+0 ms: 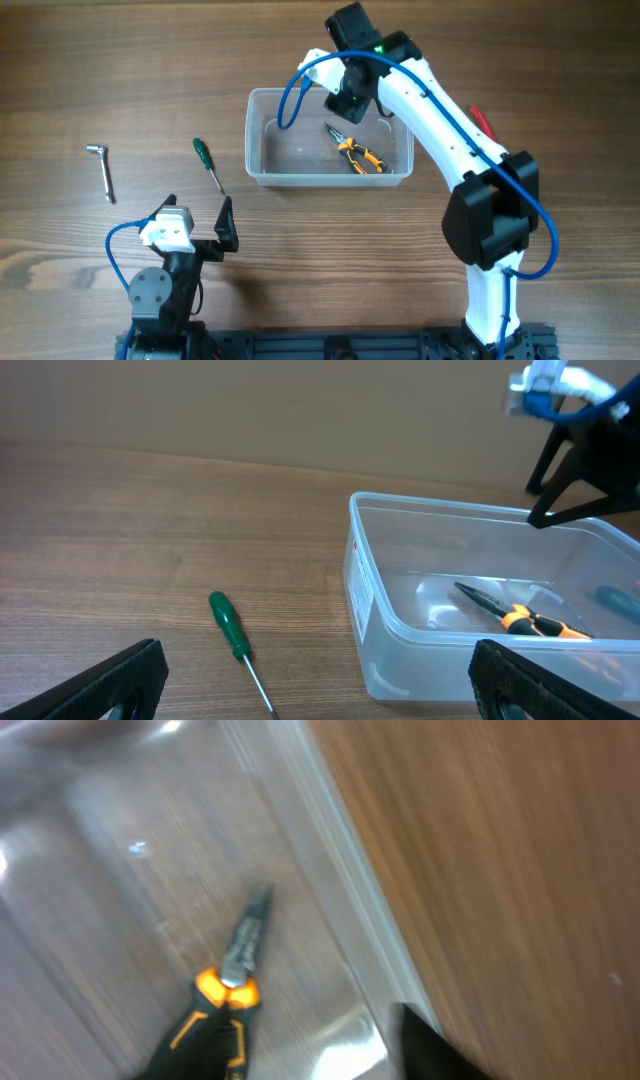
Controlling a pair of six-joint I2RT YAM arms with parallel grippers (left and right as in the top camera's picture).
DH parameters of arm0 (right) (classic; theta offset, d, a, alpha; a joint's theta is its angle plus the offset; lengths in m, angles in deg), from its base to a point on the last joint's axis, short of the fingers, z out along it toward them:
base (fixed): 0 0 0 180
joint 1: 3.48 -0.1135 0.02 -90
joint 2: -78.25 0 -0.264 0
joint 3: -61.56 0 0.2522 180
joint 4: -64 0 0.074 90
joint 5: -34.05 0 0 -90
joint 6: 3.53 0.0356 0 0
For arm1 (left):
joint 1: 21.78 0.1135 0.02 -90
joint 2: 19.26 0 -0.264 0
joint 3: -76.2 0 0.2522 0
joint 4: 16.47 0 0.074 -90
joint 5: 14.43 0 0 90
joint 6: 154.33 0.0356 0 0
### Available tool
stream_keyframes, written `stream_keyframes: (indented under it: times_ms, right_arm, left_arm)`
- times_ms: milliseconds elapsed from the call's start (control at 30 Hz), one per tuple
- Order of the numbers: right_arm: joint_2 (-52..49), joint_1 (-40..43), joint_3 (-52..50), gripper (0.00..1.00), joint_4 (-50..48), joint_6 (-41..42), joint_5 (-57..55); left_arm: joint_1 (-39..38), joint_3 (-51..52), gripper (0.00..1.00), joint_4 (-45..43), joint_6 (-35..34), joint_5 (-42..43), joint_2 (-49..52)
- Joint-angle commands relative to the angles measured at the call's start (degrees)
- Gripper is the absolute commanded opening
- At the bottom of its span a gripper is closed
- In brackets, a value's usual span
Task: Pack container
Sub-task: 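Open the right gripper to drop the pliers into the container, then move the right gripper back right over the red-handled snips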
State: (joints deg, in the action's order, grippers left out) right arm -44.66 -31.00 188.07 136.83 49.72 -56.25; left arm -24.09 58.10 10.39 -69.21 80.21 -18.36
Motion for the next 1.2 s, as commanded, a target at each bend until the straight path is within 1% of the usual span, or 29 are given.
stream_keyframes:
  times_ms: [0, 133, 200, 333, 467, 533, 567, 667, 767, 900, 967, 1167]
  right_arm:
    - [2.25, 1.18, 4.59, 1.00, 2.49, 5.51, -6.16]
    - [6.95, 4.50, 7.30, 1.00, 7.52, 9.86, -6.16]
    - [11.32, 8.52, 7.72, 1.00, 11.02, 11.32, -6.05]
    - [15.80, 14.78, 7.72, 1.00, 17.77, 11.19, -3.23]
    - [16.63, 19.78, 7.61, 1.00, 25.24, 11.19, 1.14]
    - [16.63, 21.97, 6.56, 1.00, 25.16, 10.29, 5.16]
    - [16.55, 22.95, 5.90, 1.00, 25.00, 8.09, 6.23]
    - [16.31, 24.37, 4.17, 1.00, 23.65, 4.79, 5.88]
    - [16.31, 25.86, 2.27, 1.00, 20.52, 4.17, 5.92]
    - [15.82, 28.20, 0.13, 1.00, 15.91, 6.36, 5.92]
    - [14.56, 29.29, 0.02, 1.00, 14.88, 9.18, 5.90]
    - [7.15, 29.86, 0.02, 1.00, 15.58, 13.51, 4.35]
  left_arm:
    - [-0.33, 0.37, 1.00, -0.22, -0.31, 1.09, -0.20]
    - [-0.33, 0.37, 1.00, -0.22, -0.31, 1.09, -0.20]
    - [-0.33, 0.37, 1.00, -0.22, -0.31, 1.09, -0.20]
    - [-0.33, 0.37, 1.00, -0.22, -0.31, 1.09, -0.20]
    - [-0.33, 0.37, 1.00, -0.22, -0.31, 1.09, -0.20]
    - [-0.33, 0.37, 1.00, -0.22, -0.31, 1.07, -0.20]
    - [-0.33, 0.37, 1.00, -0.22, -0.31, 1.09, -0.20]
    - [-0.33, 0.37, 1.00, -0.22, -0.31, 1.09, -0.20]
    - [-0.33, 0.37, 1.00, -0.22, -0.31, 1.07, -0.20]
    - [-0.33, 0.37, 1.00, -0.22, -0.31, 1.09, -0.20]
    - [-0.33, 0.37, 1.00, -0.22, -0.31, 1.07, -0.20]
    - [-0.33, 0.37, 1.00, -0.22, -0.31, 1.09, -0.20]
